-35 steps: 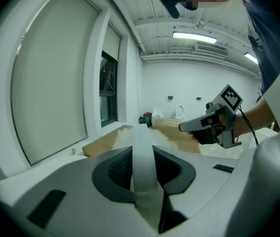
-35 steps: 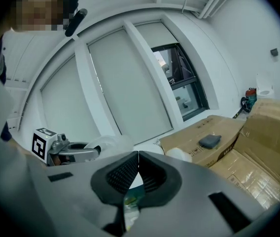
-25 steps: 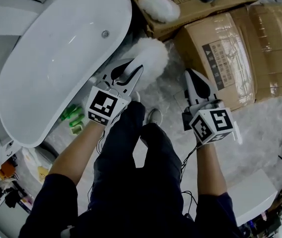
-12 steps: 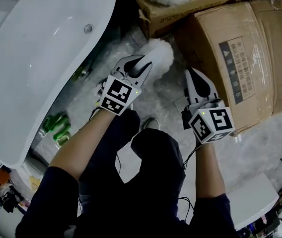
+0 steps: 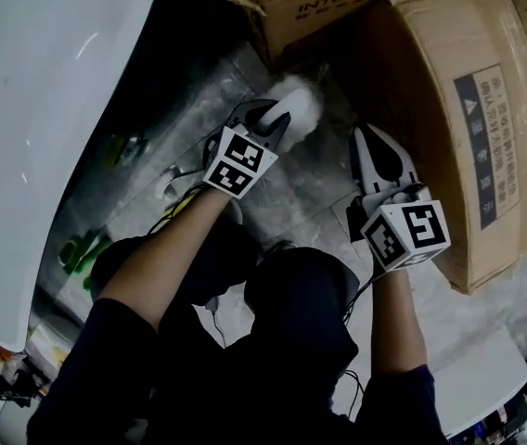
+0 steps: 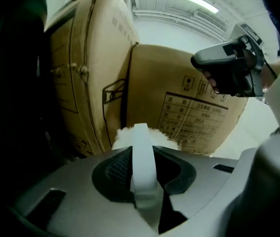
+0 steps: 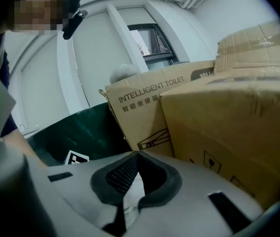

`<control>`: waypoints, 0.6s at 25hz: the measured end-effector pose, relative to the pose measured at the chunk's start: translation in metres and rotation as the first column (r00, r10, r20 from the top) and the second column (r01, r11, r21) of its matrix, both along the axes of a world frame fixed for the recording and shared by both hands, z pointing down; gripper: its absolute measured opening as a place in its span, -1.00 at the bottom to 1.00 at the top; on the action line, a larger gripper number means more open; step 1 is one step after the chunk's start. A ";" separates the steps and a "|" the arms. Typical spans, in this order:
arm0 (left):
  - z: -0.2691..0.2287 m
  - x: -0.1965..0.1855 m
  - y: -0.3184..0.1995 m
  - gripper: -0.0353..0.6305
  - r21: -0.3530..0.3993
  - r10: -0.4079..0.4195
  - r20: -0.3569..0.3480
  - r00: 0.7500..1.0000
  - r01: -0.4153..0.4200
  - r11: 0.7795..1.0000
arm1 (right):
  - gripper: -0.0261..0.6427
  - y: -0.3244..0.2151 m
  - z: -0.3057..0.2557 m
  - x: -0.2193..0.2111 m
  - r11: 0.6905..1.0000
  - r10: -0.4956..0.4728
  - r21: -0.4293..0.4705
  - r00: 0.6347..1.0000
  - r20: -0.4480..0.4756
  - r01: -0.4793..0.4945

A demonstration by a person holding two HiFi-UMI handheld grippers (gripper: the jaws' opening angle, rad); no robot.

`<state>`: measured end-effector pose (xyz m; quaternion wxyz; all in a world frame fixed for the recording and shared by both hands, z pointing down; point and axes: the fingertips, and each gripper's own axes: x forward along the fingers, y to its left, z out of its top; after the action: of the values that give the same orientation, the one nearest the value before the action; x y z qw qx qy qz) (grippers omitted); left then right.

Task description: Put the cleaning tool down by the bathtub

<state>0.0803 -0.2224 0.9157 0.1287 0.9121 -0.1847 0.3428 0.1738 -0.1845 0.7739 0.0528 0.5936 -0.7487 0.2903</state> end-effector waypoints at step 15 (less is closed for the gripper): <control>0.128 -0.011 0.007 -0.57 -0.046 0.002 0.078 0.997 0.002 0.999 | -0.90 -0.015 0.077 -0.012 0.999 -0.048 0.004 0.999 -0.007 0.048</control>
<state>0.0693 -0.2159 1.0441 0.1424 0.8947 -0.1817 0.3825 0.1622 -0.1990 0.8506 0.0609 0.5765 -0.7633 0.2852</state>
